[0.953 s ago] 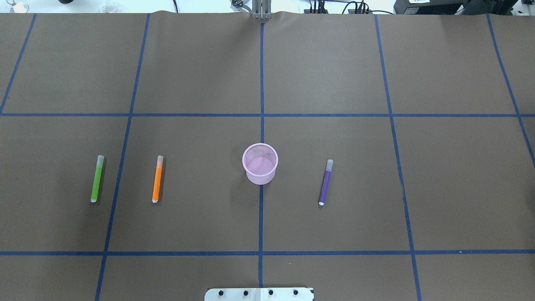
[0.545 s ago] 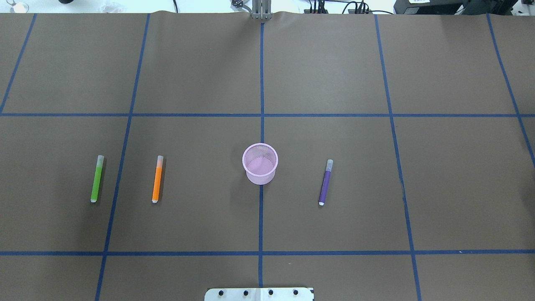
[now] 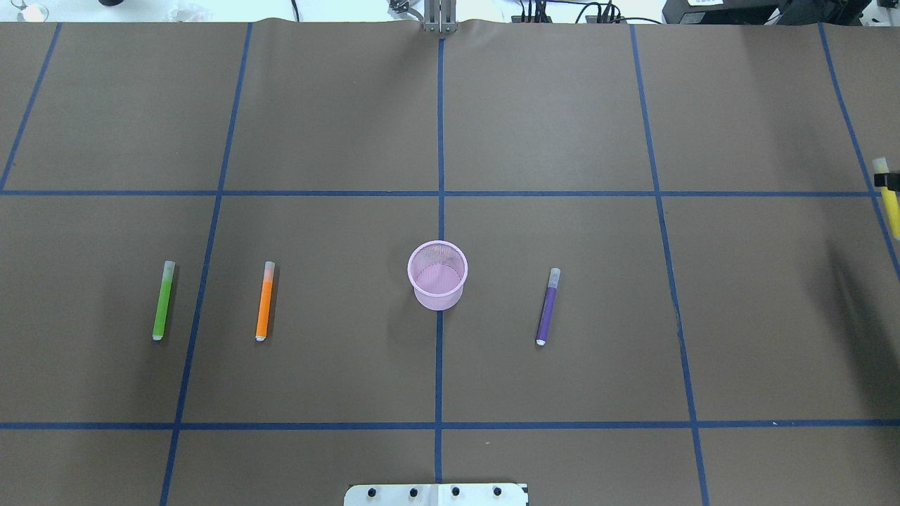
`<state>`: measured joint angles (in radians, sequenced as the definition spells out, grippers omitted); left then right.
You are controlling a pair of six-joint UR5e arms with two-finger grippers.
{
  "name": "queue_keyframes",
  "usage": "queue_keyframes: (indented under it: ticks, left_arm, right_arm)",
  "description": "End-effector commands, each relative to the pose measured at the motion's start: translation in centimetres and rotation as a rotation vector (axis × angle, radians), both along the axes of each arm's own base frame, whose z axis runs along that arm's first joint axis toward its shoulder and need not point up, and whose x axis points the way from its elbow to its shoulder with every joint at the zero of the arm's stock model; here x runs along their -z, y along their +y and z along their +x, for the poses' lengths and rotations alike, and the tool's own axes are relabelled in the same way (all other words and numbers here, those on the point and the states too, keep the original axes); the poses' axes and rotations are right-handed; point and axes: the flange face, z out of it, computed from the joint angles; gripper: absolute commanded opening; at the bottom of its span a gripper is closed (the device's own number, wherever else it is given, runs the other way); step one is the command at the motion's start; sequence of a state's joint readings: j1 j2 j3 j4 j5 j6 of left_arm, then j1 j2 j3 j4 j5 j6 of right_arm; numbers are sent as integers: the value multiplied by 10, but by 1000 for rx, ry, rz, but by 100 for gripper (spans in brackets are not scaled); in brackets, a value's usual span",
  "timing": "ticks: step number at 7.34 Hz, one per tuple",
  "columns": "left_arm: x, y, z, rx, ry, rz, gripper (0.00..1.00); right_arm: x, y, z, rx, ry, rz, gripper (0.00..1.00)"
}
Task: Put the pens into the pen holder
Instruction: 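Grasp the yellow pen with the right gripper and lift it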
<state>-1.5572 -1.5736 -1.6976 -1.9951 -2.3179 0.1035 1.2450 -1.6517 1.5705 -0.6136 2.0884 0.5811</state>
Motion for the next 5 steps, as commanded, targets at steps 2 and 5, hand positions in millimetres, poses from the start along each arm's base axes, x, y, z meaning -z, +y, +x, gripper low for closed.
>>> queue_keyframes:
  ticks: [2, 5]
  left_arm:
    - [6, -2, 2, -2, 2, 41, 100]
    - [10, -6, 19, -36, 2, 49, 100]
  right_arm:
    - [159, -27, -80, 32, -221, 130, 0]
    - [292, -23, -225, -84, -385, 240, 0]
